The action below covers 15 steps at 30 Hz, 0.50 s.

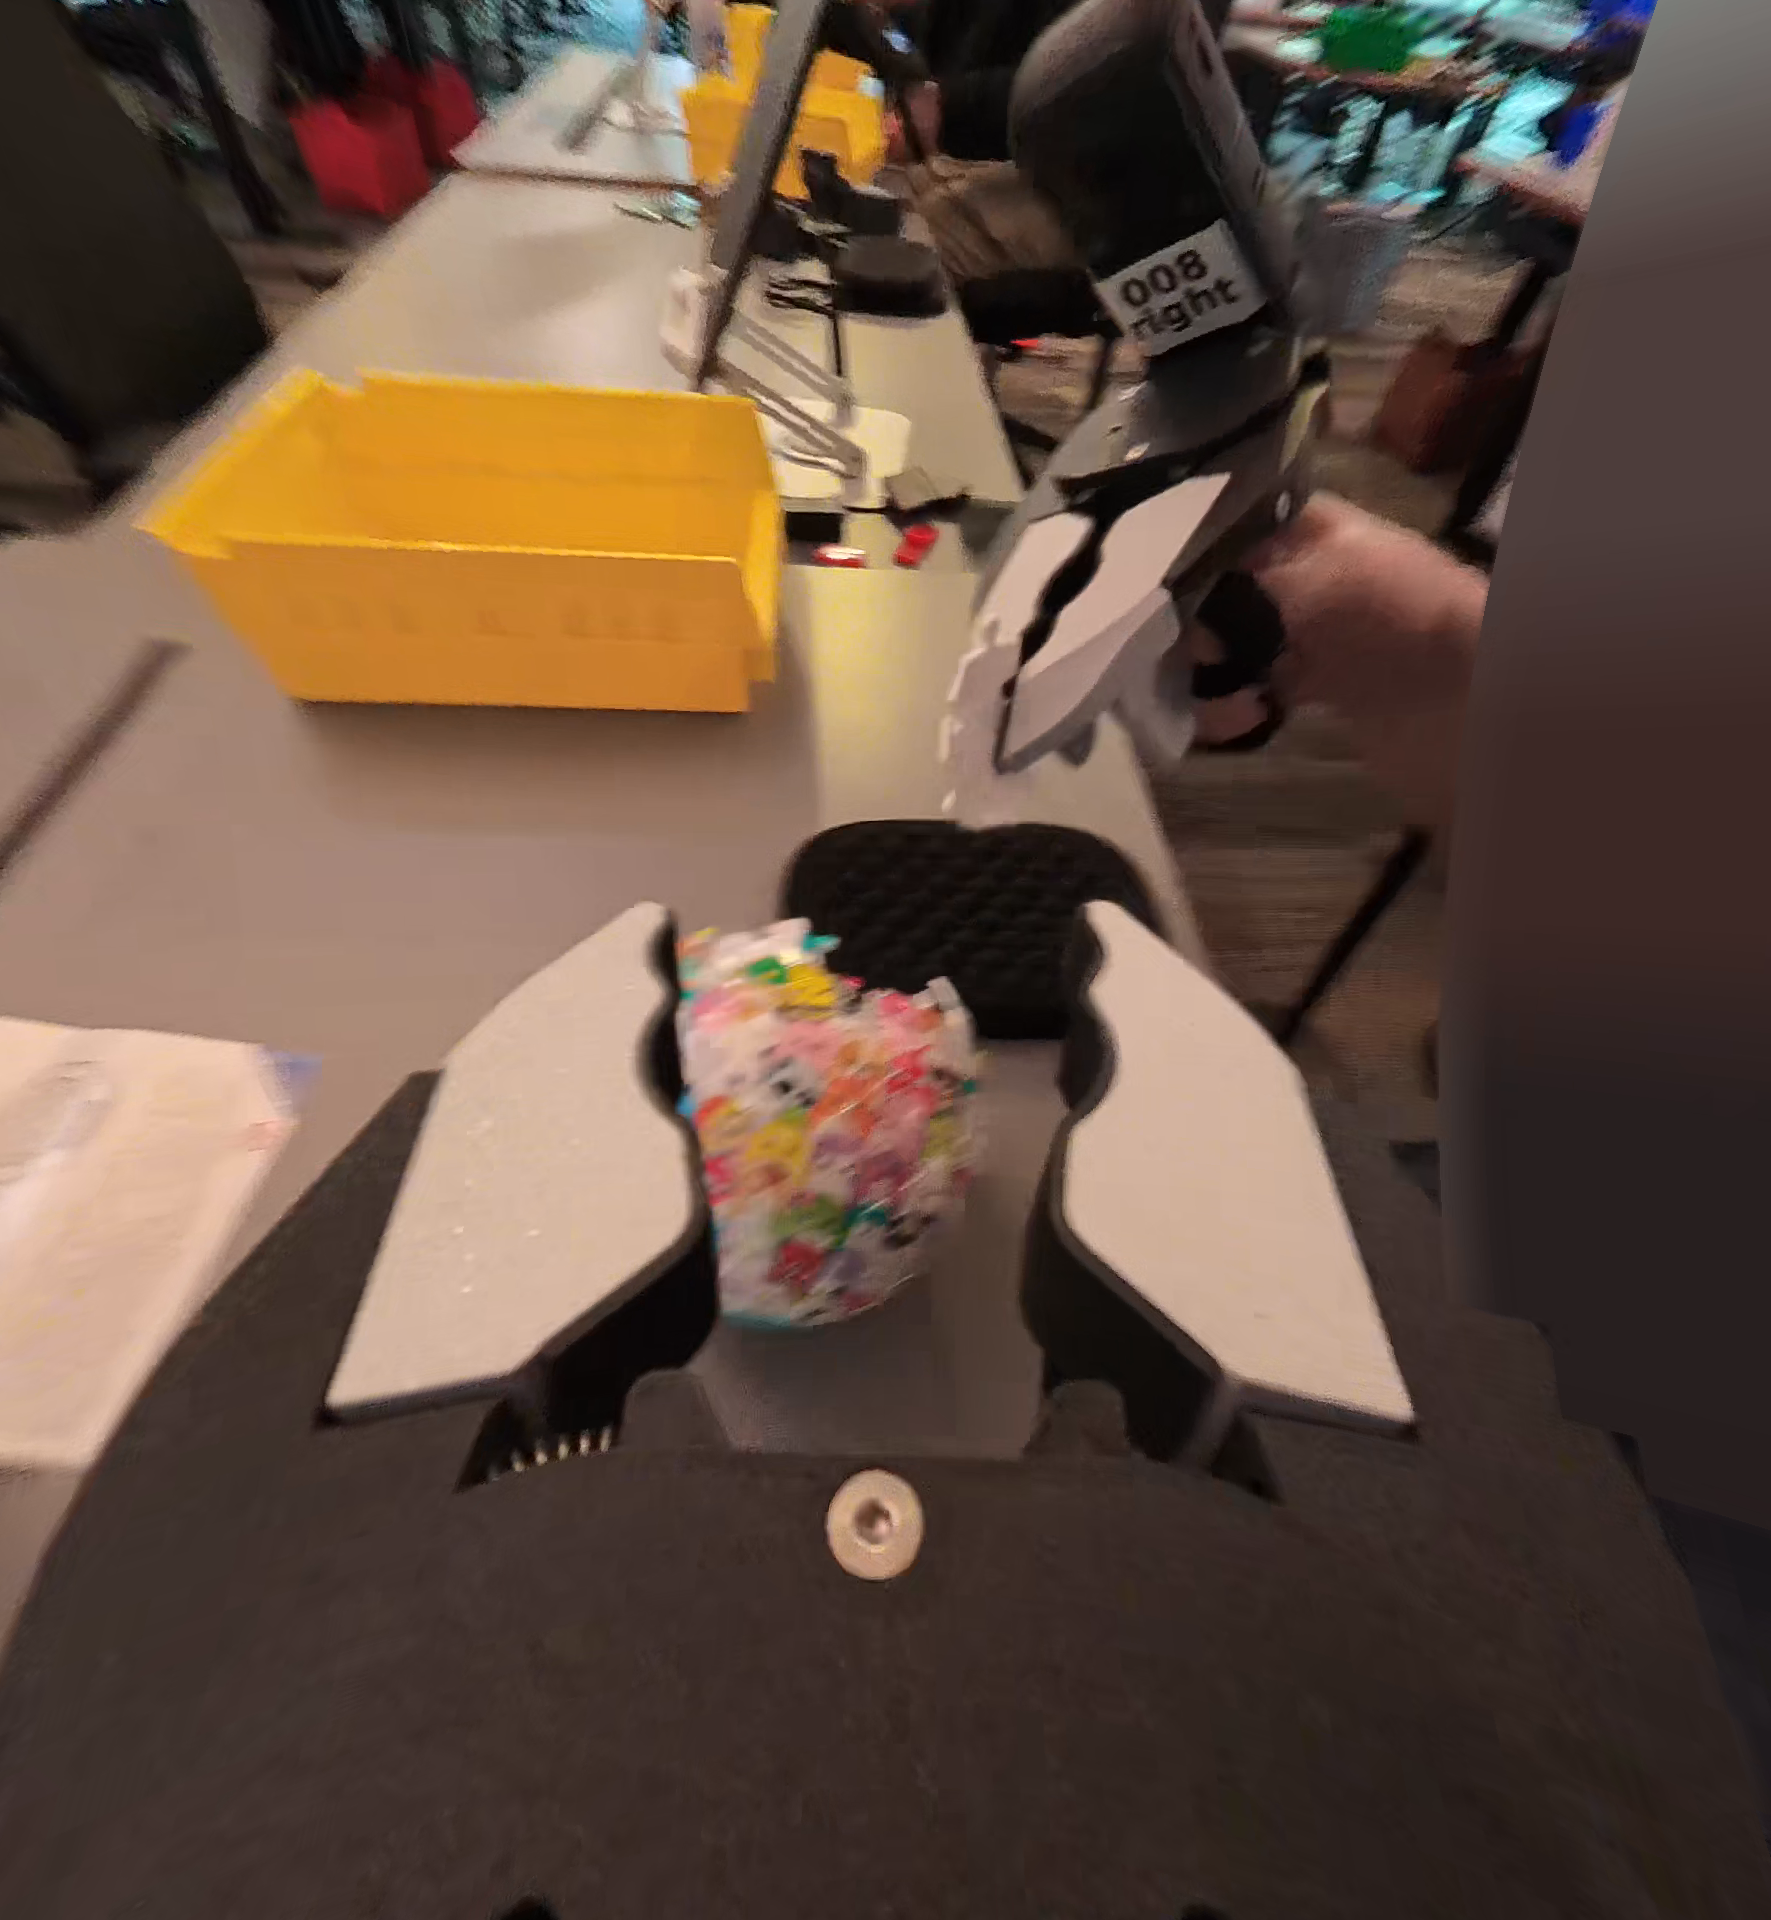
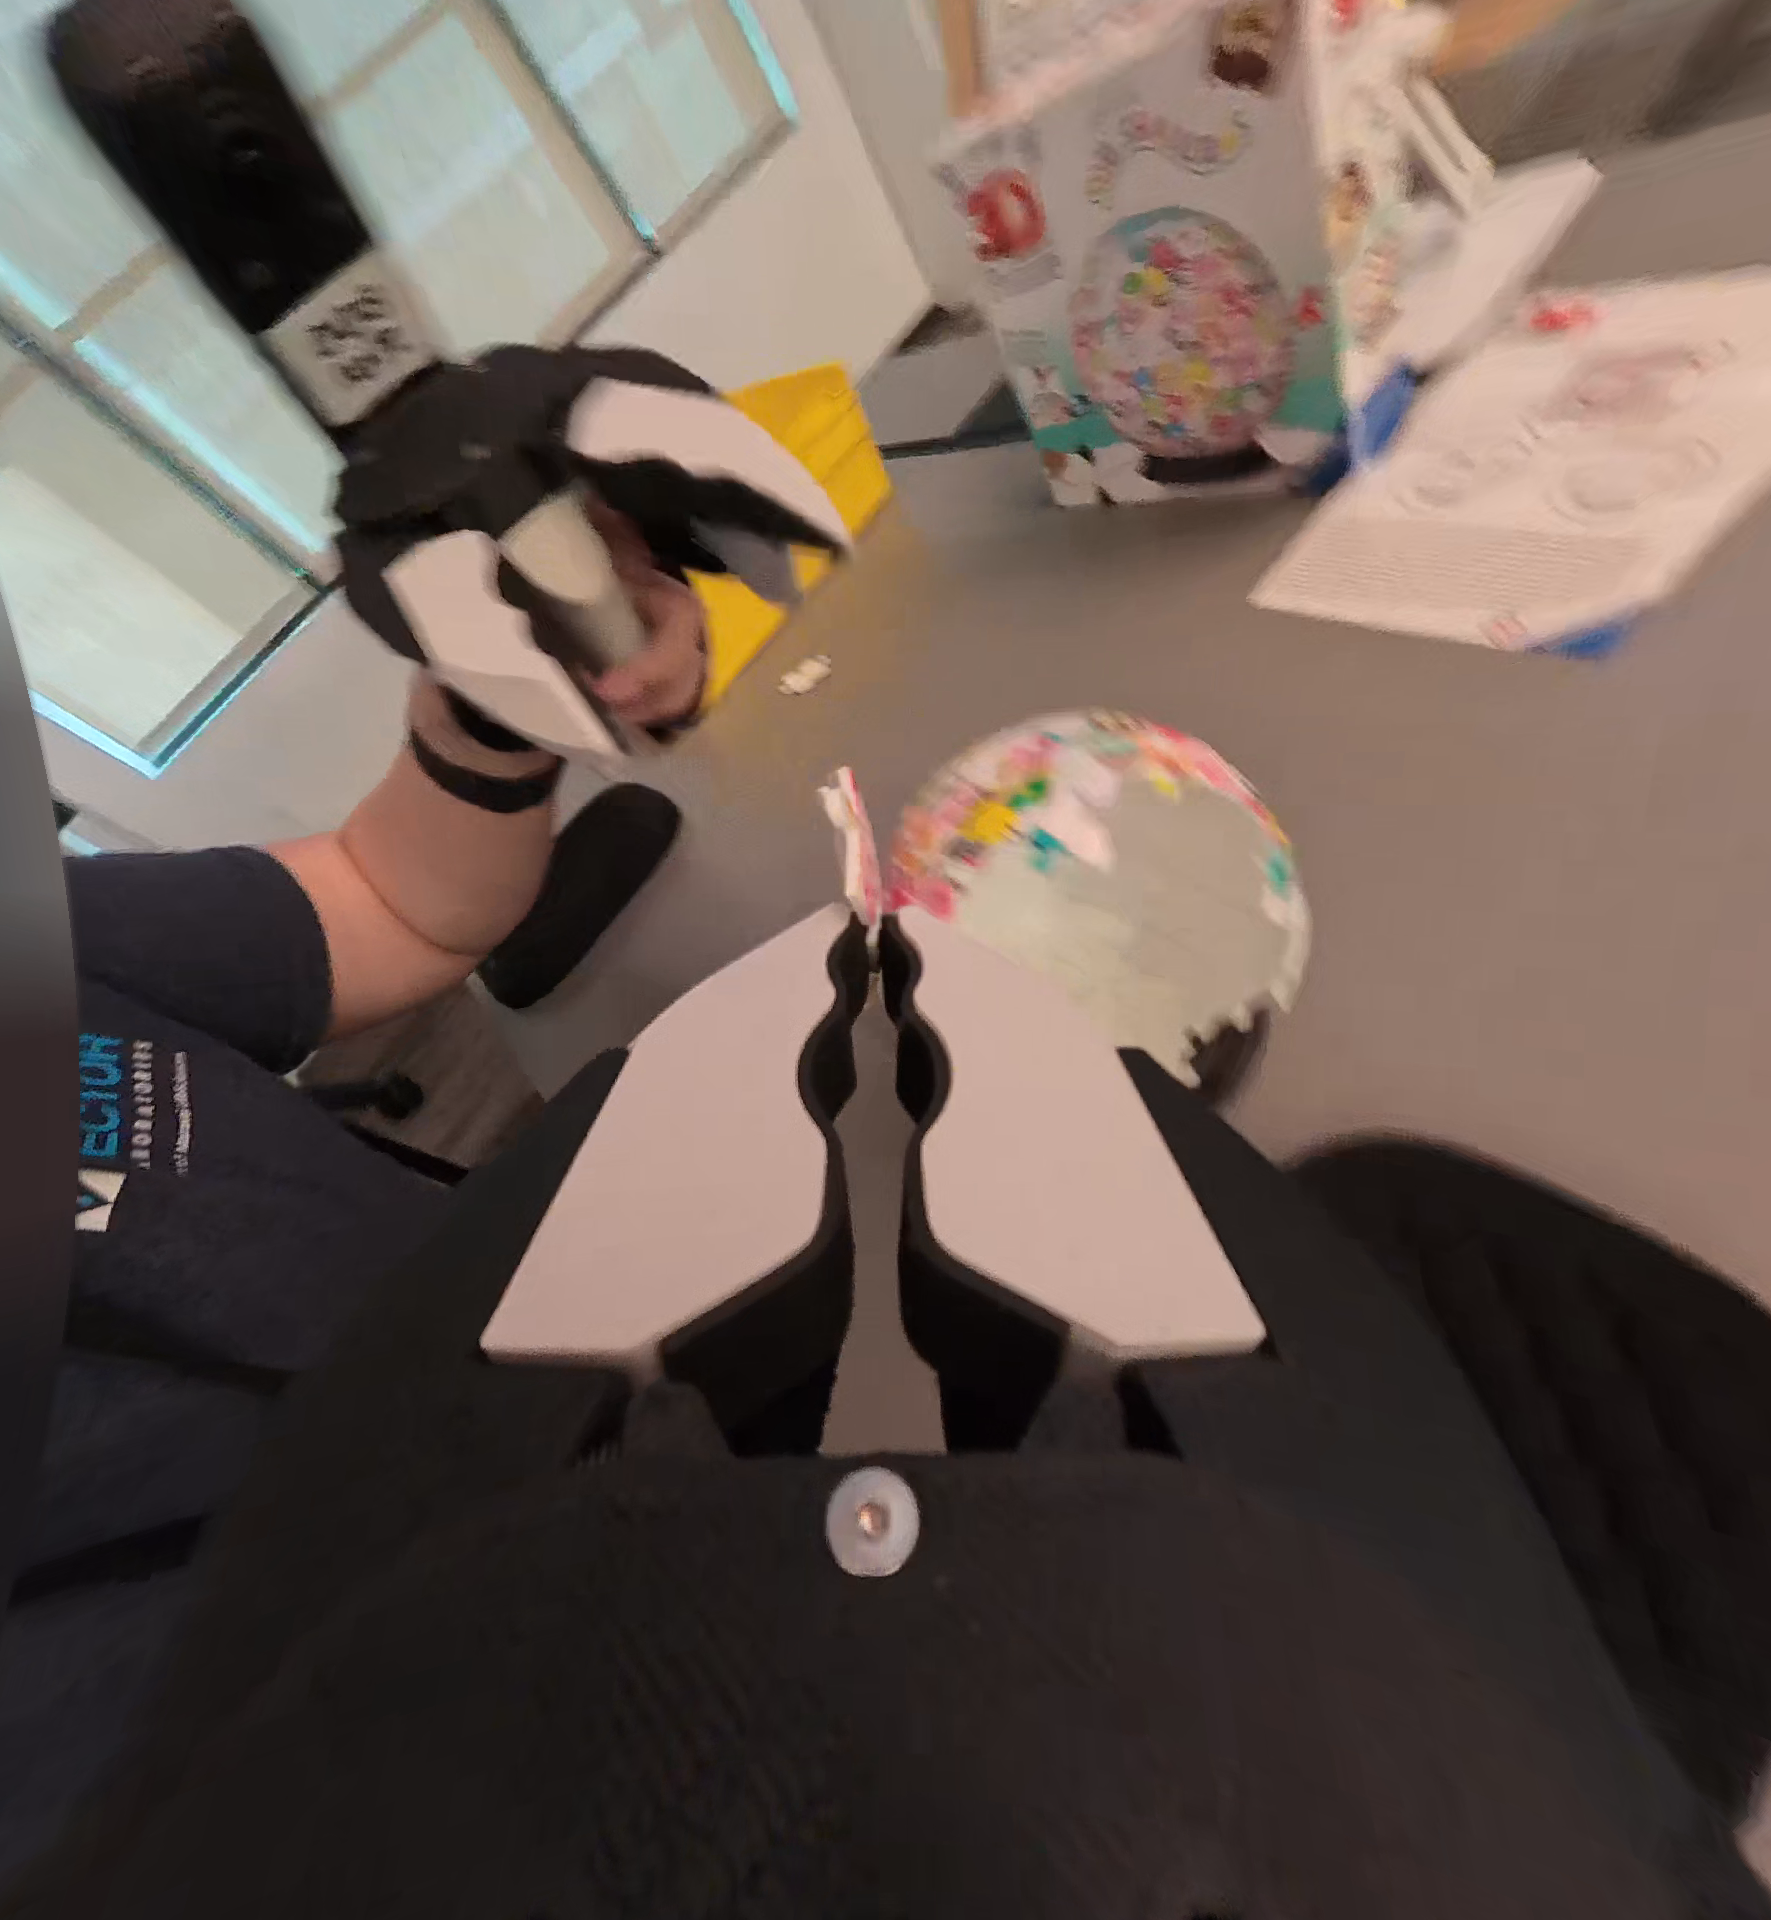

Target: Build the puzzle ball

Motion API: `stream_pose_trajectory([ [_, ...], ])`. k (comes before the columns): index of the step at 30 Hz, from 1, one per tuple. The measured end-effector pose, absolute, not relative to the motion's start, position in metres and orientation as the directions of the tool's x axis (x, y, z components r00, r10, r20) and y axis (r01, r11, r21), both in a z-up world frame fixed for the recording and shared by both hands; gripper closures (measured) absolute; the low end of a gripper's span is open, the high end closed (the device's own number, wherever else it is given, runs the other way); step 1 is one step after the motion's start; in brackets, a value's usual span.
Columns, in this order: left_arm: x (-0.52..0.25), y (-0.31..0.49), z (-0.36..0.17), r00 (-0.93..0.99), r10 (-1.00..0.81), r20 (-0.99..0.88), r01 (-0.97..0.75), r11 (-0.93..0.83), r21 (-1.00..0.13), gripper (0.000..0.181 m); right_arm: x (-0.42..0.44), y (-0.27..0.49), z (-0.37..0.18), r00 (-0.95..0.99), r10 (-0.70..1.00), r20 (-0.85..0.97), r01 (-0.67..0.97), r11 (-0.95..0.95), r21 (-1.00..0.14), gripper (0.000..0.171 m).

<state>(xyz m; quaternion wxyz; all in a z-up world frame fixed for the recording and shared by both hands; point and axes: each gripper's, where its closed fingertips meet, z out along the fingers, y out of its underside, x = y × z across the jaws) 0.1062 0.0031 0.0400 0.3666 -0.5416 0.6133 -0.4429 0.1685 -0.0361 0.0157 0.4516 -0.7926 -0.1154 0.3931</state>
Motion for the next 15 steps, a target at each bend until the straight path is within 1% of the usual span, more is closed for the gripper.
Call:
stream_pose_trajectory([
  [1,0.099,0.012,0.036,-0.116,-0.993,-0.034,-0.321,0.07,-0.945,0.094,0.182,-0.036,0.002,0.682,0.479,-0.552,-0.193,-0.61,-0.768,0.168],
  [3,0.088,0.023,0.019,-0.112,-0.988,-0.11,-0.294,0.139,-0.946,0.083,0.197,-0.031,-0.032,0.673,0.362,-0.645,-0.258,-0.702,-0.664,0.168],
  [5,0.086,0.024,-0.009,-0.153,-0.98,-0.127,-0.298,0.168,-0.94,0.074,0.191,-0.028,-0.058,0.606,0.297,-0.738,-0.291,-0.781,-0.553,0.168],
  [6,0.087,0.023,-0.023,-0.178,-0.976,-0.129,-0.311,0.18,-0.933,0.069,0.187,-0.026,-0.069,0.601,0.275,-0.75,-0.282,-0.805,-0.522,0.168],
  [9,0.093,0.02,-0.051,-0.239,-0.951,-0.195,-0.316,0.266,-0.911,0.061,0.181,-0.016,-0.093,0.616,0.234,-0.752,-0.257,-0.842,-0.473,0.168],
  [10,0.096,0.019,-0.058,-0.26,-0.944,-0.203,-0.322,0.283,-0.903,0.061,0.18,-0.011,-0.097,0.612,0.223,-0.759,-0.26,-0.85,-0.459,0.168],
  [12,0.102,0.021,-0.069,-0.283,-0.942,-0.183,-0.338,0.276,-0.9,0.057,0.179,-0.005,-0.103,0.612,0.209,-0.763,-0.246,-0.866,-0.435,0.168],
  [15,0.108,0.027,-0.077,-0.304,-0.939,-0.163,-0.328,0.263,-0.907,0.056,0.177,-0.002,-0.116,0.631,0.191,-0.752,-0.206,-0.893,-0.4,0.168],
])
